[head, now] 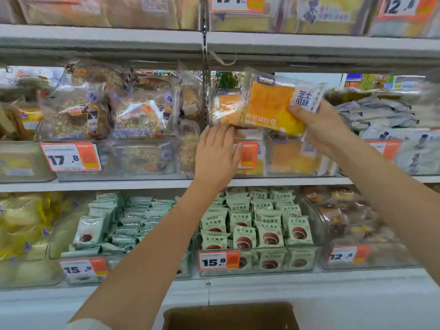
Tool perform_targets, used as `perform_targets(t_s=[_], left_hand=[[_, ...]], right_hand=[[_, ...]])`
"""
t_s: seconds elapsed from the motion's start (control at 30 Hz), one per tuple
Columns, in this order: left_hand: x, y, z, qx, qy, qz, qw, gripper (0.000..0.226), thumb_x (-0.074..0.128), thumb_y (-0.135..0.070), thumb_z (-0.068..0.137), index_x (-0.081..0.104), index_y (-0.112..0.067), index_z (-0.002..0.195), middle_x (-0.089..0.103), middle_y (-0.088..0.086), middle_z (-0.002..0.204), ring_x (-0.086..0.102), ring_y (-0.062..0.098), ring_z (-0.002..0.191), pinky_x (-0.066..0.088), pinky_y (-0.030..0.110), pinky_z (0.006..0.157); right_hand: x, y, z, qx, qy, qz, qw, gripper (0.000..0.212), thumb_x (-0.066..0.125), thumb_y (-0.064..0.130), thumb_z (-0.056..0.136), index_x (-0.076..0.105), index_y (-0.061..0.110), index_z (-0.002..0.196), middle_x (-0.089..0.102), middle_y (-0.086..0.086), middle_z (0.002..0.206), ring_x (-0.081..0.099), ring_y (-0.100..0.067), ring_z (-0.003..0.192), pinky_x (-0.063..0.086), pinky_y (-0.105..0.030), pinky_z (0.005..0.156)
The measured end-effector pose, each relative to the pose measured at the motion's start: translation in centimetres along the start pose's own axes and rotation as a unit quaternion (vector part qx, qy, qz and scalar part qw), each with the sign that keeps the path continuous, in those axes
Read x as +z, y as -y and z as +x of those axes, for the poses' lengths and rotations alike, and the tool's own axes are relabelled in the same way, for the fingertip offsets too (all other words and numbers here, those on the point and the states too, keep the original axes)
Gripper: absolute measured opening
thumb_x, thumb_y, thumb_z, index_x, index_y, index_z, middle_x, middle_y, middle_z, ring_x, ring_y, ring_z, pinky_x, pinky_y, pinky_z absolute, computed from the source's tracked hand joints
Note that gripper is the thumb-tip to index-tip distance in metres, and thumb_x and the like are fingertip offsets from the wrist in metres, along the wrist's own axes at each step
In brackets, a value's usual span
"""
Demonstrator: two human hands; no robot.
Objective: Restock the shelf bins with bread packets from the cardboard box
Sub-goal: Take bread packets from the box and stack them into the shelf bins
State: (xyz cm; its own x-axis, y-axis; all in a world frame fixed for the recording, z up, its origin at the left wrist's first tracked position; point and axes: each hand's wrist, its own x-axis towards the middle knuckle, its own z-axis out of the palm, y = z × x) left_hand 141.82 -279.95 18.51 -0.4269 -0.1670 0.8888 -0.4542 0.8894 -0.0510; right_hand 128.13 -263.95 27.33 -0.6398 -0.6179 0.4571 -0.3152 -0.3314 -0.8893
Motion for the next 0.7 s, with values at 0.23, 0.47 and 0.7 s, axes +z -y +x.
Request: perform_targets(t_s=[0.23,0.47,0.7], left_hand=[[4.6,1.6,0.3,0.057,-0.130,0.033,0.989,0.031,0.033,-0.027,0.098,0.053,-0.004,0.092,0.059,0.015,0.088,0.047,0.029,0.090,0.030,0.045,0.108],[5.6,1.7,0.1,0.058,-0.162,0.026,0.985,0.043,0.027,-0.029,0.100,0.060,-0.001,0.095,0.062,0.016,0.096,0.047,0.028,0.095,0.027,0.044,0.110],[5.4,1.3,0.0,0.046,-0.162,0.034,0.985,0.044,0.025,-0.027,0.099,0.060,0.000,0.098,0.062,0.017,0.097,0.046,0.029,0.100,0.018,0.039,0.114]], right_hand=[[4.8,-2.9,8.9,0.026,0.028,-0.104,0.994,0.034,0.067,0.018,0.086,0.058,0.012,0.118,0.065,-0.007,0.119,0.062,-0.020,0.107,0.049,-0.039,0.097],[7.1,-5.6,10.5,-0.058,0.009,-0.259,0.964,0.054,0.070,0.032,0.084,0.045,0.011,0.127,0.059,0.001,0.114,0.056,-0.015,0.106,0.044,-0.029,0.089],[4.4,-4.5,10.2,-0.018,0.092,-0.339,0.936,0.090,0.082,0.016,0.071,0.025,0.010,0.141,0.046,-0.001,0.137,0.046,-0.016,0.123,0.040,-0.034,0.103]])
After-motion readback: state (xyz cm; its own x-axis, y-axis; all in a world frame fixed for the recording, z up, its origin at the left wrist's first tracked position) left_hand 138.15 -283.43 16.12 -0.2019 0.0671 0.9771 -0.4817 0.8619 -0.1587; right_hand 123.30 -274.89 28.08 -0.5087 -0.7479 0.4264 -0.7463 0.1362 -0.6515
